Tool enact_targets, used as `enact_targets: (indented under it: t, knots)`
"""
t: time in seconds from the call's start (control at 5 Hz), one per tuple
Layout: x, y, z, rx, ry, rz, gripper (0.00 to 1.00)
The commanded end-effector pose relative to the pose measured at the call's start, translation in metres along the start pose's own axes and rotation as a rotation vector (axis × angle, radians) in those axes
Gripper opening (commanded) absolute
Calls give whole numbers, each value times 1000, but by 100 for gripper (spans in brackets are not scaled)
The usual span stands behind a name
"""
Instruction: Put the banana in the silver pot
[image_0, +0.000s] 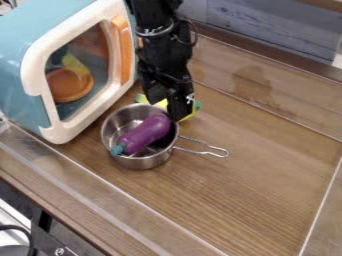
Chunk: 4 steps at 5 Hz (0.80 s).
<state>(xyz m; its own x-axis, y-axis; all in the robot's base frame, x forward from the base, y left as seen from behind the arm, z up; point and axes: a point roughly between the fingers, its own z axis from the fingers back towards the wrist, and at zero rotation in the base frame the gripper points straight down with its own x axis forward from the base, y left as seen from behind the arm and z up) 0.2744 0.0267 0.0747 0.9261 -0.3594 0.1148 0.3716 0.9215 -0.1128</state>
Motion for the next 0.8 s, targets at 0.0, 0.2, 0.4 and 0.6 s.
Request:
enact_targets:
  t: [0.0, 0.2, 0.4, 0.6]
  knots:
    - [14, 7, 12, 15, -32, -63, 100]
    - [16, 10, 9, 11, -30, -122, 100]
    - [18, 12, 6, 9, -29, -174, 100]
    - [27, 8, 7, 23, -38, -120, 100]
